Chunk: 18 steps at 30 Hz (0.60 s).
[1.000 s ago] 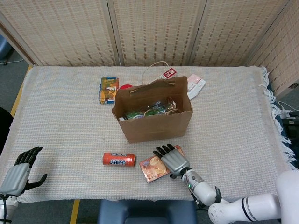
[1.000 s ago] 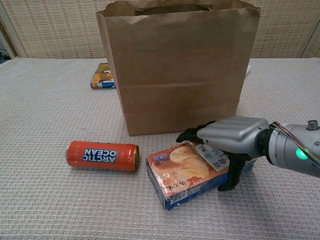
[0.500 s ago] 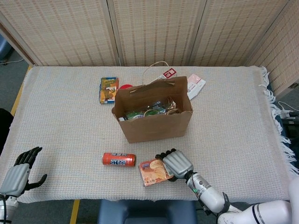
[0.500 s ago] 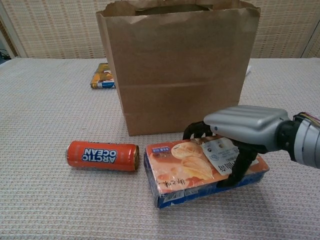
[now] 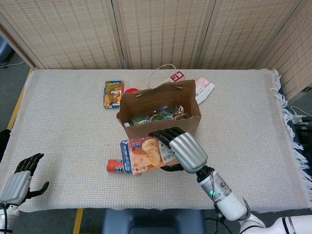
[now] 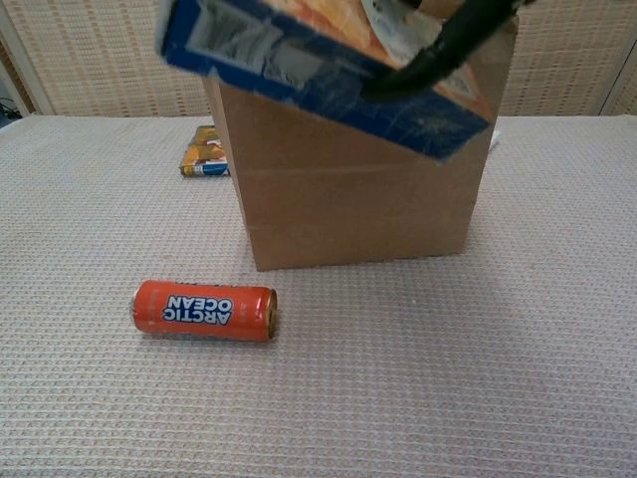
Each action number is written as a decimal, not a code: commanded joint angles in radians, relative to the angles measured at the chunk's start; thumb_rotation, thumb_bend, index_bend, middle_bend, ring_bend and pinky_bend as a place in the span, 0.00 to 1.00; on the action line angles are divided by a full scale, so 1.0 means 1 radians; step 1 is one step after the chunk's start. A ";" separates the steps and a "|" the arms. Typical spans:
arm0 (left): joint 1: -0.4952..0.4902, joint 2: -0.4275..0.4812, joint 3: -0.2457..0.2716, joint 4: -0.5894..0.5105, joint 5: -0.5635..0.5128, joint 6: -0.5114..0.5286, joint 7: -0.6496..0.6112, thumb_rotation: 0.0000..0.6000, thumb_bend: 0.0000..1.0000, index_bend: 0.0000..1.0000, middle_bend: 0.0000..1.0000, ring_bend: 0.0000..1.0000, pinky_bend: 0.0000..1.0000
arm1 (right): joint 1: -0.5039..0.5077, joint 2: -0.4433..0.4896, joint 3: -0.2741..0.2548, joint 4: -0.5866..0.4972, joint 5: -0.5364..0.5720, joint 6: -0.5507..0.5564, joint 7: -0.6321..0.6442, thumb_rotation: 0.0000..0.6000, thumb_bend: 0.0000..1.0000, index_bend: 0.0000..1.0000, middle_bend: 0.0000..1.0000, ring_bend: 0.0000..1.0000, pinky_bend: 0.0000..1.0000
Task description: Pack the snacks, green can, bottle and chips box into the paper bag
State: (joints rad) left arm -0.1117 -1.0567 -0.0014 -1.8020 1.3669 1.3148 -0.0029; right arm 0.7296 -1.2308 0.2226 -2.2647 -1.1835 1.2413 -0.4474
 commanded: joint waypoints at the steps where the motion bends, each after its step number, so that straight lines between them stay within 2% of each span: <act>1: 0.000 0.000 0.000 0.000 0.000 -0.001 0.000 1.00 0.33 0.00 0.00 0.00 0.01 | 0.006 0.006 0.048 -0.017 -0.004 0.033 0.017 1.00 0.32 0.58 0.58 0.62 0.75; 2: -0.001 0.000 0.000 0.000 0.001 -0.001 -0.001 1.00 0.33 0.00 0.00 0.00 0.01 | 0.013 0.001 0.080 -0.018 0.005 0.050 0.022 1.00 0.32 0.58 0.58 0.62 0.75; 3: -0.001 0.001 0.001 -0.001 0.001 -0.002 -0.004 1.00 0.33 0.00 0.00 0.00 0.01 | 0.030 -0.010 0.147 -0.004 0.020 0.088 0.021 1.00 0.32 0.58 0.58 0.62 0.74; 4: -0.001 0.002 0.001 -0.001 0.001 -0.004 -0.007 1.00 0.33 0.00 0.00 0.00 0.01 | 0.049 -0.026 0.184 0.020 0.039 0.102 0.011 1.00 0.32 0.58 0.58 0.62 0.74; 6: -0.001 0.004 0.001 -0.001 0.002 -0.006 -0.012 1.00 0.33 0.00 0.00 0.00 0.01 | 0.077 -0.054 0.220 0.059 0.072 0.120 -0.020 1.00 0.32 0.58 0.58 0.62 0.74; 12: -0.003 0.008 0.003 -0.001 0.004 -0.012 -0.027 1.00 0.33 0.00 0.00 0.00 0.01 | 0.123 -0.111 0.262 0.163 0.131 0.145 -0.064 1.00 0.32 0.57 0.58 0.62 0.74; 18: -0.005 0.014 0.004 0.000 0.006 -0.018 -0.041 1.00 0.33 0.00 0.00 0.00 0.01 | 0.141 -0.136 0.247 0.259 0.191 0.125 -0.088 1.00 0.32 0.57 0.58 0.62 0.74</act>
State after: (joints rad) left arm -0.1166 -1.0434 0.0022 -1.8023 1.3725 1.2971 -0.0440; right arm 0.8631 -1.3569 0.4768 -2.0291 -1.0038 1.3730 -0.5267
